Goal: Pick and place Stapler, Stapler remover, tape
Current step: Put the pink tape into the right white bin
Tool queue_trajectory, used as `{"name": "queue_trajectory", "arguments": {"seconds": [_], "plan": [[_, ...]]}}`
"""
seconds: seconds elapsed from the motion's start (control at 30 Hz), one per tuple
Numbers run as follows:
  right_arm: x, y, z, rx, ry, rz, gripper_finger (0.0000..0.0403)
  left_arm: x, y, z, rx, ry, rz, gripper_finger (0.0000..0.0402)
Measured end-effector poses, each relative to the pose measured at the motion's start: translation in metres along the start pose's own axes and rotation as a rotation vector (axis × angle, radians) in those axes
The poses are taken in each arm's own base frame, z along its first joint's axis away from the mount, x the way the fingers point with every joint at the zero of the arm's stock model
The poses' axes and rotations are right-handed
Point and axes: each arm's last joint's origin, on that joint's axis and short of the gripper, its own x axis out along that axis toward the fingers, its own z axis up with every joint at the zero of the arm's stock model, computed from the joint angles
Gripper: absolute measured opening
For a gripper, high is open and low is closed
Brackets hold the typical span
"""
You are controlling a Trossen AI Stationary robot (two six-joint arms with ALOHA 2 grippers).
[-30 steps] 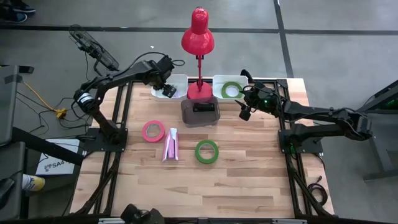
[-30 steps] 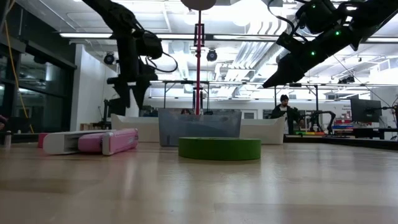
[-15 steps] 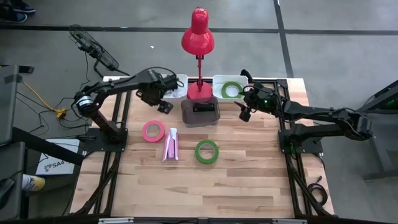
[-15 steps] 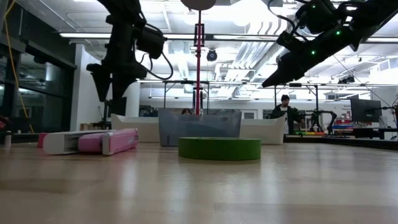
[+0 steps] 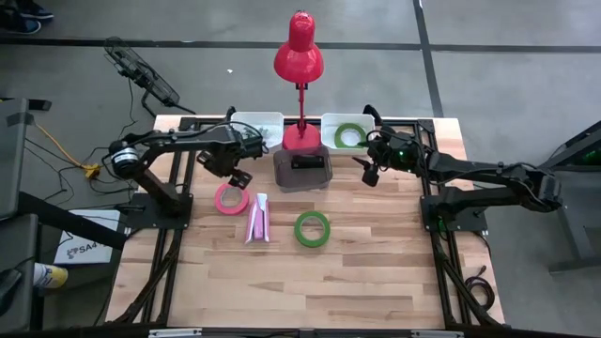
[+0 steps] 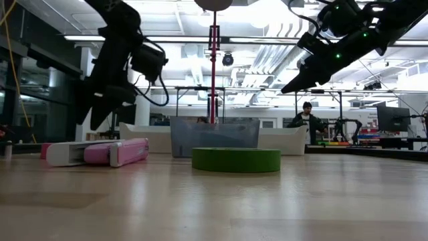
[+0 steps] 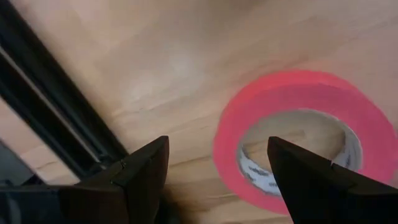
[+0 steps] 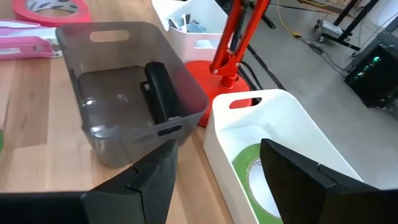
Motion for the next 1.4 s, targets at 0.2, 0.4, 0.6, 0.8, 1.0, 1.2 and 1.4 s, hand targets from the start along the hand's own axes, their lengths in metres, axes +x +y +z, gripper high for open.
{"name": "queue_trajectory", "arguments": {"seconds": [0.2,0.4,0.6,0.8,1.0,1.2,1.4], "plan": [[0.0,0.0,-0.001,0.0,0.015,0.008,0.022,-0.001,0.01,-0.014,-0.015,-0.076,-0.088,0.0268],[0.0,0.001,-0.003,0.001,0.028,0.011,0.022,0.0,0.019,-0.029,-0.047,-0.141,-0.198,0.0268],[0.0,0.001,-0.003,-0.001,0.027,0.011,0.022,0.017,0.021,-0.036,-0.11,-0.101,-0.209,0.0268],[0.0,0.001,-0.003,-0.001,0.028,0.011,0.022,0.029,0.019,-0.037,-0.113,-0.112,-0.23,0.0268],[0.0,0.001,-0.003,0.0,0.034,0.013,0.022,0.029,0.018,-0.035,-0.091,-0.131,-0.24,0.0268],[0.0,0.001,-0.003,0.004,0.034,0.012,0.022,0.029,0.019,-0.035,-0.082,-0.149,-0.219,0.0268],[0.0,0.001,-0.003,0.008,0.034,0.012,0.022,0.03,0.019,-0.035,-0.079,-0.141,-0.228,0.0268]]}}
